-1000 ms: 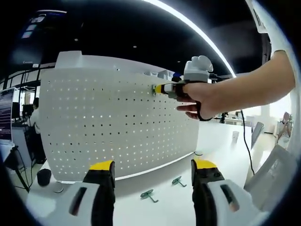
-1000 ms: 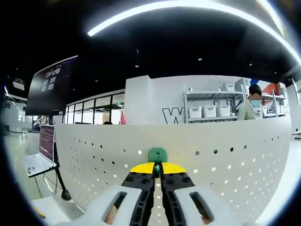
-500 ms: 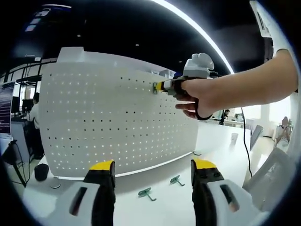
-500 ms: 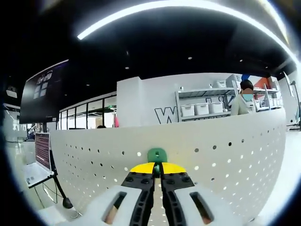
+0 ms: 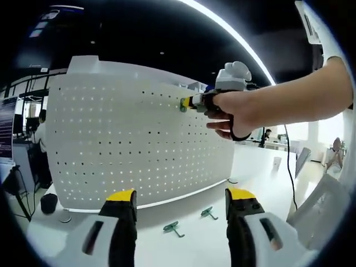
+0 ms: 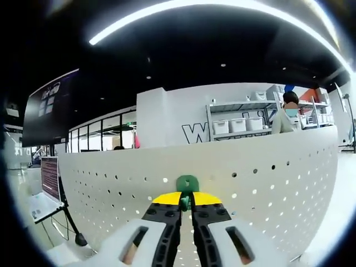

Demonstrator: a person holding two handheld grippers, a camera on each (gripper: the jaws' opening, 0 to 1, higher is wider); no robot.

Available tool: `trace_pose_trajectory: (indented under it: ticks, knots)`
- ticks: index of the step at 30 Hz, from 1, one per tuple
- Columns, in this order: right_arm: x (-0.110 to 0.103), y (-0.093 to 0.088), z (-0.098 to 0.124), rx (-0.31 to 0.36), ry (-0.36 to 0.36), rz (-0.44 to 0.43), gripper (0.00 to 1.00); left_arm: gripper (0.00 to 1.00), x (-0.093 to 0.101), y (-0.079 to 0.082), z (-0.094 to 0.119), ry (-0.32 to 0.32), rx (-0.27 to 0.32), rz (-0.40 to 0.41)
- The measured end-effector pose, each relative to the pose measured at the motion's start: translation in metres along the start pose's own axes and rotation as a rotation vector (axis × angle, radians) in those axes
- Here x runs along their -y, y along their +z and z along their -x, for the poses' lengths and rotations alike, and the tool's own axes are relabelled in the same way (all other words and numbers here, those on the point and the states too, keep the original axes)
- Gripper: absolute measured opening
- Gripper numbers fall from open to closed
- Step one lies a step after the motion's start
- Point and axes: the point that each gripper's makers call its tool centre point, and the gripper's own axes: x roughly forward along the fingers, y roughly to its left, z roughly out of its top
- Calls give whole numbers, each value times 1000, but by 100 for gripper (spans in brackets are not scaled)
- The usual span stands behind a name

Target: Insert the hook assembly into the mounting plate slot until the hook locks in place.

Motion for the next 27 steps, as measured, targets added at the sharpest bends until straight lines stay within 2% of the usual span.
trace_pose_trajectory:
  ticks: [5,7,10,11,13,18,22,25,27]
  knots:
    - [-3,0,1,-7,20,14,7,66,0,0,0,2,-2,2]
    - [-6,-1,4,-10,40,34,12,66,0,-1,0,2,-5,1]
    - [-13,-4,6,-18,77,9,19,66,0,-1,0,0,-6,-2]
    - [-14,-3,8,-11,82,37,21,66,1,-2,0,-3,-7,-3]
    - [-18,-4,9,-18,101,20,32,67,2,-2,0,-5,-9,-7]
    - [-22,-8,14,-24,136,34,40,67,2,0,0,-4,-3,-4]
    - [-18,-8,16,-22,147,39,50,68,1,0,1,-2,-2,-1]
    - [-17,-10,16,-21,158,-4,62,68,2,0,0,-4,-1,-2]
    - [-16,-10,17,-21,158,0,64,68,3,0,0,-6,-3,-2]
